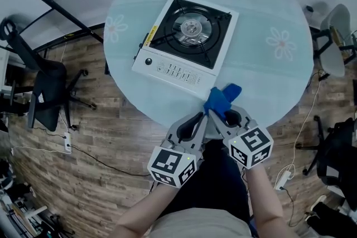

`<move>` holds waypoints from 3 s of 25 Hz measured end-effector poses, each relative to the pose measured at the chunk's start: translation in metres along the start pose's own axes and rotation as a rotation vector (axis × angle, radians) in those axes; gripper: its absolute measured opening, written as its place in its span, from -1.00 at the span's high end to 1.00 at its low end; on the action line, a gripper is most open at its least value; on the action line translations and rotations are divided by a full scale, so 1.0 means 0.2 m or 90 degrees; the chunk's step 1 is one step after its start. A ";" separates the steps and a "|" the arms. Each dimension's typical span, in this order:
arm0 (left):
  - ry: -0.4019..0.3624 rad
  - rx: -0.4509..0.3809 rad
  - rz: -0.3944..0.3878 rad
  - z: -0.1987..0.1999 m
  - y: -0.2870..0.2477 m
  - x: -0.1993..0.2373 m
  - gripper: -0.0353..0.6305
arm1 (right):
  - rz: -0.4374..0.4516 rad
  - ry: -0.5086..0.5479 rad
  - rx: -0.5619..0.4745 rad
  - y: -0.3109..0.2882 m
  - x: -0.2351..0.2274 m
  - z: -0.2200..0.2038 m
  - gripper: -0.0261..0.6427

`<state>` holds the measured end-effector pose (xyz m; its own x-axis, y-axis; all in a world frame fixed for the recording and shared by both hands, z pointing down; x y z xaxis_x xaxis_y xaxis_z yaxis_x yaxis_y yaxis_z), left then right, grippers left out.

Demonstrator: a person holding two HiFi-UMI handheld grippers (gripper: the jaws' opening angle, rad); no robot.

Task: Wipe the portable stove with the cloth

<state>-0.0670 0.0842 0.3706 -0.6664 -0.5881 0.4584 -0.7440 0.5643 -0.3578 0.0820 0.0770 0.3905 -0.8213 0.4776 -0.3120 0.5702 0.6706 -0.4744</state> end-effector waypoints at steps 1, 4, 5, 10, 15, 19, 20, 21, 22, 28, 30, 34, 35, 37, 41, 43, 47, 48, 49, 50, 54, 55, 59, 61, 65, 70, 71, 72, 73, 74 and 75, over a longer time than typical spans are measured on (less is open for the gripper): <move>-0.001 -0.001 -0.001 0.01 -0.01 0.00 0.75 | 0.002 0.005 -0.004 0.01 -0.01 0.01 0.71; -0.002 -0.005 0.002 0.04 -0.03 -0.01 0.75 | 0.007 0.015 -0.023 0.04 -0.04 0.07 0.71; -0.002 -0.007 0.004 0.05 -0.04 -0.01 0.75 | 0.007 0.019 -0.028 0.05 -0.06 0.09 0.71; -0.001 -0.027 0.012 0.12 -0.13 -0.03 0.75 | 0.008 0.067 -0.028 0.07 -0.14 0.20 0.71; 0.004 -0.049 0.019 0.19 -0.22 -0.07 0.75 | -0.007 0.120 -0.017 0.08 -0.26 0.29 0.71; 0.009 -0.060 0.021 0.24 -0.31 -0.10 0.75 | -0.021 0.141 -0.010 0.08 -0.39 0.38 0.71; 0.010 -0.063 0.022 0.25 -0.34 -0.11 0.75 | -0.025 0.146 -0.009 0.08 -0.43 0.41 0.71; 0.011 -0.065 0.023 0.26 -0.36 -0.11 0.75 | -0.029 0.151 -0.009 0.08 -0.46 0.44 0.71; 0.012 -0.067 0.025 0.27 -0.39 -0.11 0.75 | -0.032 0.158 -0.008 0.07 -0.50 0.46 0.71; 0.033 -0.079 0.032 0.32 -0.54 -0.14 0.75 | -0.035 0.202 0.003 0.01 -0.71 0.59 0.71; 0.037 -0.085 0.042 0.34 -0.58 -0.14 0.75 | -0.035 0.208 0.010 -0.02 -0.78 0.62 0.71; 0.054 -0.087 0.051 0.34 -0.65 -0.14 0.75 | -0.041 0.225 0.034 -0.08 -0.89 0.64 0.71; 0.057 -0.087 0.052 0.34 -0.67 -0.14 0.75 | -0.042 0.230 0.037 -0.09 -0.92 0.65 0.71; 0.063 -0.088 0.057 0.35 -0.71 -0.14 0.75 | -0.042 0.237 0.037 -0.13 -0.97 0.68 0.71; 0.071 -0.098 0.067 0.35 -0.77 -0.14 0.75 | -0.047 0.258 0.039 -0.20 -1.04 0.75 0.71; 0.078 -0.103 0.072 0.35 -0.80 -0.13 0.75 | -0.050 0.270 0.042 -0.23 -1.08 0.77 0.71; 0.089 -0.102 0.079 0.34 -0.84 -0.12 0.75 | -0.050 0.283 0.047 -0.29 -1.14 0.82 0.71; 0.092 -0.101 0.080 0.33 -0.85 -0.12 0.75 | -0.051 0.284 0.048 -0.30 -1.15 0.83 0.71; 0.096 -0.099 0.082 0.33 -0.85 -0.12 0.75 | -0.053 0.285 0.050 -0.31 -1.16 0.84 0.71; 0.099 -0.097 0.084 0.32 -0.86 -0.12 0.75 | -0.055 0.286 0.052 -0.31 -1.18 0.84 0.71; 0.112 -0.094 0.094 0.29 -0.85 -0.12 0.75 | -0.046 0.284 0.073 -0.36 -1.20 0.83 0.71; 0.117 -0.094 0.097 0.28 -0.85 -0.11 0.75 | -0.043 0.283 0.079 -0.37 -1.20 0.82 0.71; 0.137 -0.096 0.102 0.25 -0.83 -0.11 0.75 | -0.038 0.257 0.102 -0.41 -1.22 0.80 0.71; 0.147 -0.097 0.102 0.24 -0.82 -0.11 0.75 | -0.034 0.252 0.118 -0.42 -1.23 0.79 0.71; 0.152 -0.100 0.098 0.24 -0.82 -0.12 0.75 | -0.040 0.287 0.135 -0.42 -1.22 0.81 0.71; 0.148 -0.102 0.098 0.24 -0.81 -0.12 0.75 | -0.066 0.380 0.161 -0.43 -1.17 0.82 0.70; 0.148 -0.104 0.099 0.24 -0.81 -0.12 0.75 | -0.066 0.394 0.170 -0.43 -1.16 0.82 0.71; 0.147 -0.105 0.100 0.24 -0.80 -0.11 0.75 | -0.064 0.409 0.181 -0.43 -1.16 0.83 0.71; 0.148 -0.107 0.100 0.24 -0.80 -0.11 0.75 | -0.061 0.424 0.193 -0.43 -1.15 0.84 0.71; 0.148 -0.109 0.101 0.24 -0.80 -0.11 0.75 | -0.058 0.439 0.207 -0.44 -1.15 0.84 0.71; 0.149 -0.110 0.101 0.24 -0.79 -0.11 0.75 | -0.056 0.452 0.220 -0.44 -1.14 0.85 0.71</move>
<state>0.0634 -0.0203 0.3774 -0.7290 -0.3478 0.5896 -0.5998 0.7397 -0.3052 0.2165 -0.1875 0.3631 -0.5889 0.7571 0.2828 0.3711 0.5642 -0.7375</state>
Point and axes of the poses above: the fingertips, and each gripper's own axes: y backward along the fingers, x to its left, z out of its top, the point moved 9 cm from there along y, backward along the fingers, and after that the axes turned 1 degree about -z, right-handed, at the moved point
